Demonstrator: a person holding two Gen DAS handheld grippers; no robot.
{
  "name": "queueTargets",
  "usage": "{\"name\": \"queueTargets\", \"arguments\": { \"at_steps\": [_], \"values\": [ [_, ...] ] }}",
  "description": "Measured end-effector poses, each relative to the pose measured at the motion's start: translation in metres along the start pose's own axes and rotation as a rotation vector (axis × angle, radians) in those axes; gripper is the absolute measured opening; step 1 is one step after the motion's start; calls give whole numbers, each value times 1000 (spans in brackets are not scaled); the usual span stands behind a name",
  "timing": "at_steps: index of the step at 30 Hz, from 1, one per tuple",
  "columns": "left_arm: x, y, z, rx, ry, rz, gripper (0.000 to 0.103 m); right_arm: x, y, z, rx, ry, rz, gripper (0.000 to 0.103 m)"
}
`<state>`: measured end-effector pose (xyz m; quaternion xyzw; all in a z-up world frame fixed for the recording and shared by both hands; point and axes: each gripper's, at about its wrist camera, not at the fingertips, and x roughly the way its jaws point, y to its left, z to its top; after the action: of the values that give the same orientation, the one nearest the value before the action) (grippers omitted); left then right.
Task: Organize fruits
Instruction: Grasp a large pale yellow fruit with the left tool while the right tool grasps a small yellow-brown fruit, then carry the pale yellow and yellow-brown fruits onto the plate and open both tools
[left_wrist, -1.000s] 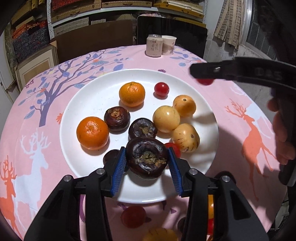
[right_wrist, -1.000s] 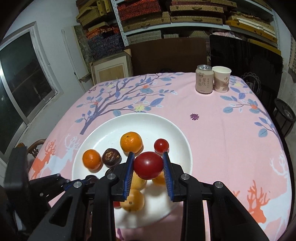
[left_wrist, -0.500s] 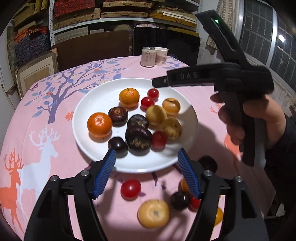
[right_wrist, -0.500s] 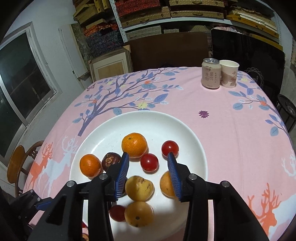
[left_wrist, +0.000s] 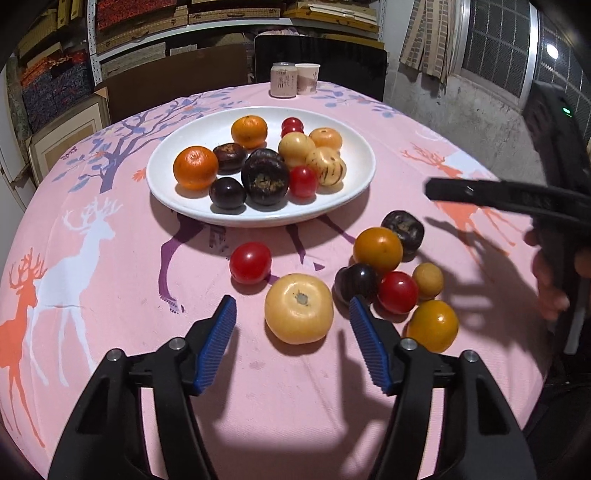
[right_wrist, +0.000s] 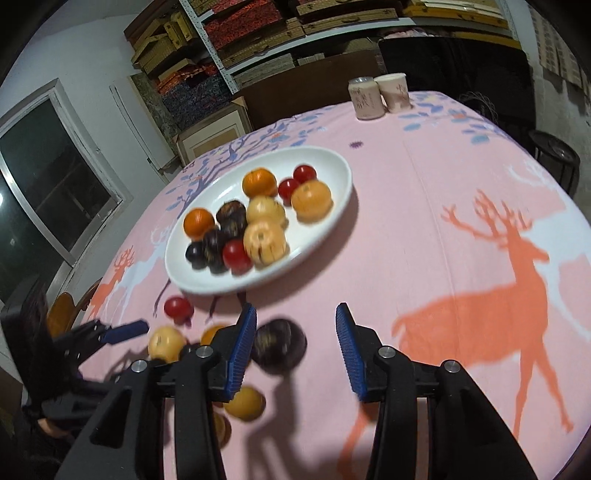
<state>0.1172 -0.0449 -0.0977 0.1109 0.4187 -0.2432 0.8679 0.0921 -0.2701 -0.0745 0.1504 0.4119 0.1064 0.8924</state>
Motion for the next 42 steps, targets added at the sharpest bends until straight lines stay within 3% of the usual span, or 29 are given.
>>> {"name": "queueTargets", "arguments": {
  "at_steps": [5,9,10,11,15,19,24,42],
  "values": [
    [20,-4,2,7,31,40,62,-4,0,-16,-15,20,-13,45],
    [26,-1,1,-8,48,28,60,-9,9,-20,-52,23,-15,45],
    [25,1,0,-12,44,24,45,-9,13,-20,-72,24,-18,45],
    [23,2,0,-15,36,22,40,-9,18,-22,-95,29,-18,45],
    [2,6,-6,-55,-44,16,40,-6,33,-32,-177,58,3,44],
    [-14,15,-12,-107,-100,7,40,2,38,-40,-220,87,-11,35],
    [-12,18,-12,-125,-81,-4,40,8,49,-45,-277,137,30,35],
    [-10,19,-13,-133,-75,-20,40,9,69,-69,-376,164,-34,36]
  ]
}}
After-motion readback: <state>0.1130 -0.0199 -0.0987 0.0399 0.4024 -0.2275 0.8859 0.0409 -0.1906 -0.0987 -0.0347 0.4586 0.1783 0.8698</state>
